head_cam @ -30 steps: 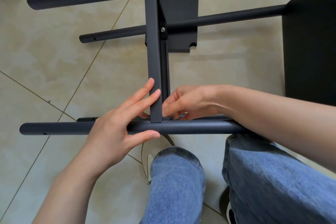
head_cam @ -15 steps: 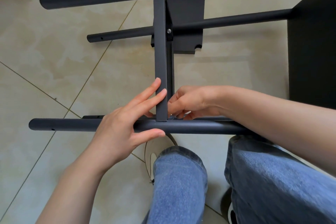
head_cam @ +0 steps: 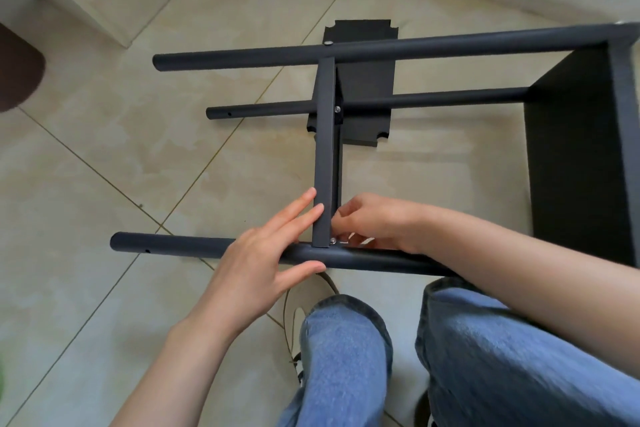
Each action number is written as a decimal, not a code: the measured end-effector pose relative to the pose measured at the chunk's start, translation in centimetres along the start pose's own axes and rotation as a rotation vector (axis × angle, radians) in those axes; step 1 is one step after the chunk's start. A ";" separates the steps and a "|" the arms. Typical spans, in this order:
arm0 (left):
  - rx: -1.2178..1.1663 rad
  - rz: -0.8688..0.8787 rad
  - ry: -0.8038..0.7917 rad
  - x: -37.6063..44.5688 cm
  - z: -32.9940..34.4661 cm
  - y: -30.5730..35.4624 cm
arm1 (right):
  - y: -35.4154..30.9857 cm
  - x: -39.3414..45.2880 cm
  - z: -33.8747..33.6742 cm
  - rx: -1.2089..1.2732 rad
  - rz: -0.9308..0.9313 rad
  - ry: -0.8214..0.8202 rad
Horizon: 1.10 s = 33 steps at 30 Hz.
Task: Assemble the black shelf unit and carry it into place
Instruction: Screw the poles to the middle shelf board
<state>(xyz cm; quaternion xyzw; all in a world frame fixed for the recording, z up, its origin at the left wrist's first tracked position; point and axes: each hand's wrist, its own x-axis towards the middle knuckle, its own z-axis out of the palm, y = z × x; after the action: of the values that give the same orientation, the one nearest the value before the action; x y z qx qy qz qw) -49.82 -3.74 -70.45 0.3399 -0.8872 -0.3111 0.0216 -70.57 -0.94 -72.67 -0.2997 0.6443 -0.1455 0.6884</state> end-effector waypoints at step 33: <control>-1.745 -0.754 0.686 -2.3 -1.6 -0.5 | -4.3 -2.5 0.1 0.195 -0.135 0.278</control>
<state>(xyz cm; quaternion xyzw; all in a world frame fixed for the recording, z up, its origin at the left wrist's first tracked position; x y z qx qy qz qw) -47.40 -3.47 -69.01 0.5347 -0.1301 -0.7235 0.4168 -70.03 -2.78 -68.09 -0.2510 0.6945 -0.2929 0.6074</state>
